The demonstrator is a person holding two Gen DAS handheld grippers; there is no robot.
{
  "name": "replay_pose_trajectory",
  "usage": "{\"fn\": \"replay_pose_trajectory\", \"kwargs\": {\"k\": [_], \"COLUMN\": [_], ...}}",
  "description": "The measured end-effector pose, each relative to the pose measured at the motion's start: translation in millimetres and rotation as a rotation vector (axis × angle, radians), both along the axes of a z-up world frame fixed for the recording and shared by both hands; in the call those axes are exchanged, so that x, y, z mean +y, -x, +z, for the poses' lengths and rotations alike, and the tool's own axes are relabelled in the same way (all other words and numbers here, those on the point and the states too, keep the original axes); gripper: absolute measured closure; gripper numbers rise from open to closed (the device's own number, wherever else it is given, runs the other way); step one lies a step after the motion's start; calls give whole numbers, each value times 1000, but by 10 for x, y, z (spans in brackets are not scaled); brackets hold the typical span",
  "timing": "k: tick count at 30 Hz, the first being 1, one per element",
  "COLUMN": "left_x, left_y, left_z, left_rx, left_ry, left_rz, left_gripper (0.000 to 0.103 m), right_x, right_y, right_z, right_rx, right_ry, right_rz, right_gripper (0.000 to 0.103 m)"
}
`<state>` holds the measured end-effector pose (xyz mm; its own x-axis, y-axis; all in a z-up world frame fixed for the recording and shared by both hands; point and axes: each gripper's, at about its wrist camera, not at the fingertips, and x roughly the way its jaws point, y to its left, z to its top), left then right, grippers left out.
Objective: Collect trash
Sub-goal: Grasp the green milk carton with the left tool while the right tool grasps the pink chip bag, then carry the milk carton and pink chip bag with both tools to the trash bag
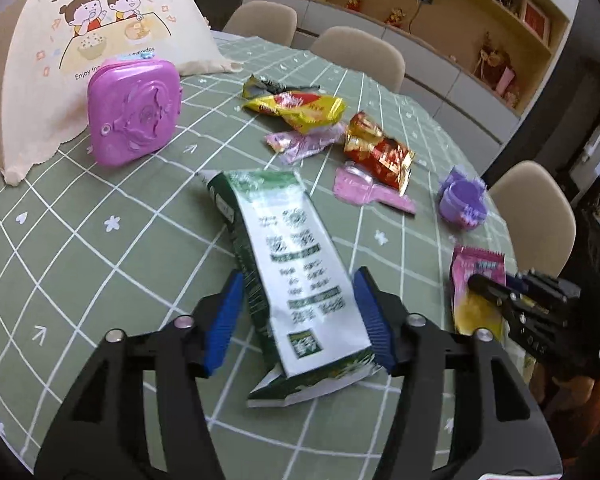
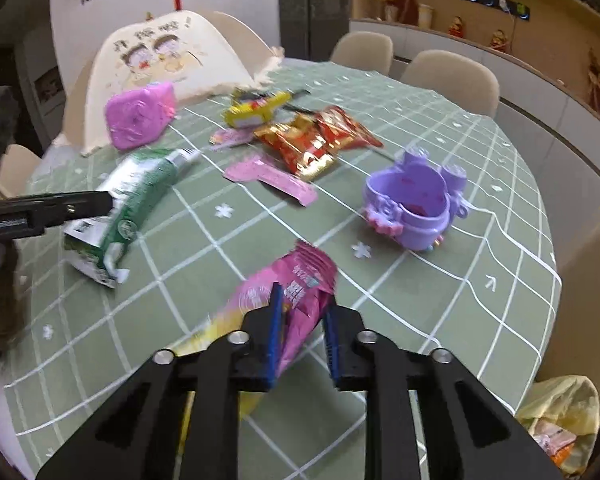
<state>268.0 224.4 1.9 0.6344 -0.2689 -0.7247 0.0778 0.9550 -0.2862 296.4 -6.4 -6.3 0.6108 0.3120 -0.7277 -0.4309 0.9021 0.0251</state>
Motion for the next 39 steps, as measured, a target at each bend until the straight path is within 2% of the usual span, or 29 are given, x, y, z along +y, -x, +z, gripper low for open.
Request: {"fn": "replay_pose_trajectory", "kwargs": {"k": [4,9,12,13,16,20,29,39], "left_x": [-55,-204,-242,-245,-254,-314,-550,-1057], "left_y": [-124,-307,-351,-353,-327,-219,22,157], "left_z": [27,-54,-82,-84,-69,-5,324,647], "left_rx": [2,31,39,41,39,22,-69,-155], "left_ry": [-22,-112,-133,-130,-122,-111,-107,-71], "left_rz": [64,124,147,149,136,108,59,-25], "left_gripper": [44,44,44,48,52,52,52,52], "right_x": [-35,-128,-191,-221,-275,-318,-445,-886], "right_y": [81,175,205,215,225,230,318,462], "right_z": [66,126,141,141,142,146,283,482], "right_rx": [-24,-41,-50,-50,-49,-50,-98,-164], "right_ry": [6,-7,-8,-13,-24,-43,-61,-94], "right_rz": [5,-1,-7,-8,-10,-8,-15,-79], "right_gripper": [91,91,92,92,92,92,92,92]}}
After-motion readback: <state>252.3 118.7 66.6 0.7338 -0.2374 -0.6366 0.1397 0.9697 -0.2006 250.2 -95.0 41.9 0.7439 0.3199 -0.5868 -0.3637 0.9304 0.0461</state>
